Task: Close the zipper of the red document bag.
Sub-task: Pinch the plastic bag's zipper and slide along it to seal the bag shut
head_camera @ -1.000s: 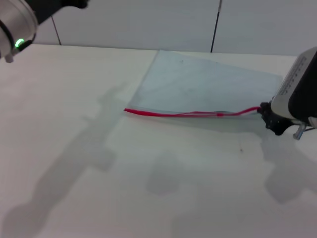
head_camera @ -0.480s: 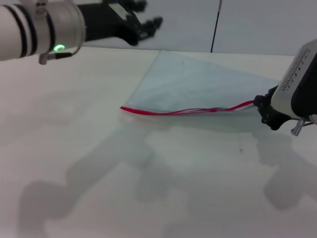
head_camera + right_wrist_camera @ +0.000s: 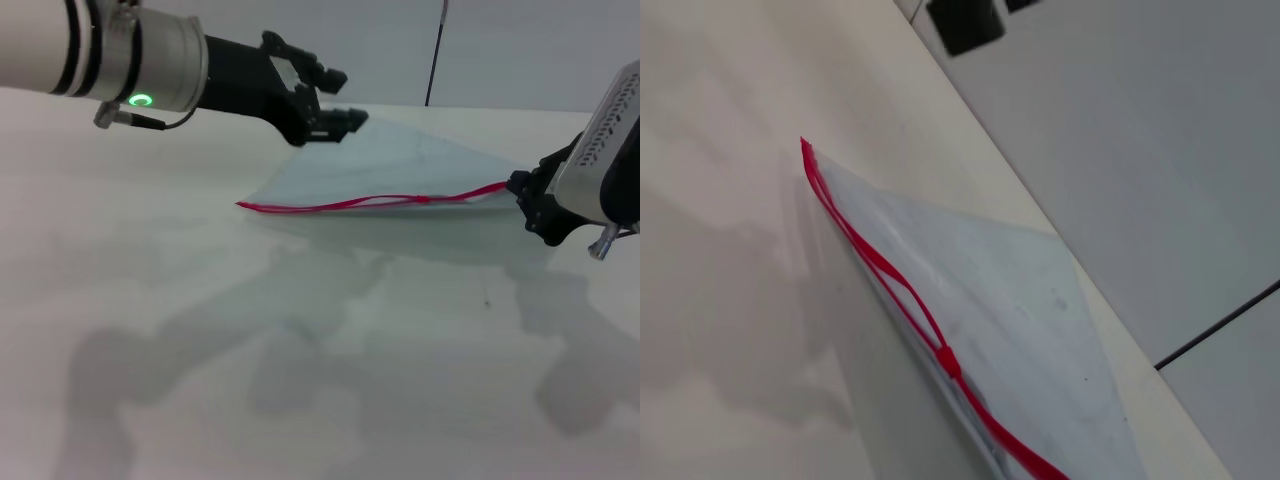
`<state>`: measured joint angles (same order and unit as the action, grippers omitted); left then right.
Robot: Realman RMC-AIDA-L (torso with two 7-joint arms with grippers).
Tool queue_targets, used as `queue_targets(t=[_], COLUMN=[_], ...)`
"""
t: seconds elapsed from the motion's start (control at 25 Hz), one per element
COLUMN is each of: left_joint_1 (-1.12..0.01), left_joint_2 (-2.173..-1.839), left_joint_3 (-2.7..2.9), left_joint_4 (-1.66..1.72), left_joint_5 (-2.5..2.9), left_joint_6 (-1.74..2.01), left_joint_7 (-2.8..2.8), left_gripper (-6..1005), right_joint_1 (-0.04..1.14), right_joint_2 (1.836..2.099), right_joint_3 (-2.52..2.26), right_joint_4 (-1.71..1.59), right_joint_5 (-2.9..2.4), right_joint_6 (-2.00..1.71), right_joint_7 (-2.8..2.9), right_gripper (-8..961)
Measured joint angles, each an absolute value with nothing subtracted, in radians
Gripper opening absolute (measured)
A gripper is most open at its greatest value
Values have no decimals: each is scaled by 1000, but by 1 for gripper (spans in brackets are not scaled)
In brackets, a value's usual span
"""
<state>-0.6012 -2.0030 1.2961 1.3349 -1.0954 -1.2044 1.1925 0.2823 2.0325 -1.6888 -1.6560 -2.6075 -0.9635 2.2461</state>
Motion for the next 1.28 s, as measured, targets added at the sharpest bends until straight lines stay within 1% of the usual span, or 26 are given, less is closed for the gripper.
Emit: queue_targets(t=[0.2,0.64,0.96,1.28], left_joint_1=[-646,-699,-735,-735], left_joint_2=[-2013,-2028,-2028,-2028], left_joint_3=[1304,1393,1418,1468], left_joint_4=[1333,1306,1300,1294], left_joint_5=[-1016,-947,-908,-907], left_joint_6=[-1242,-1236,-1215,-1205], left_joint_7=[1186,1195,1184,1177], left_gripper=[500,501,501,495], right_joint_1=[282,282,289,287], right_joint_2=[2032,2032,2031,2032], right_joint_3=[-1697,-1698,-1698,-1698], right_joint_4=[-1668,-1690,-1686,-1693], right_joint_5=[-2607,-2606,-2605,-2605], right_joint_6=[-968,-980,-980,-980], right_joint_7=[2256,2262,2270,2270], right_gripper=[12,11,12,13])
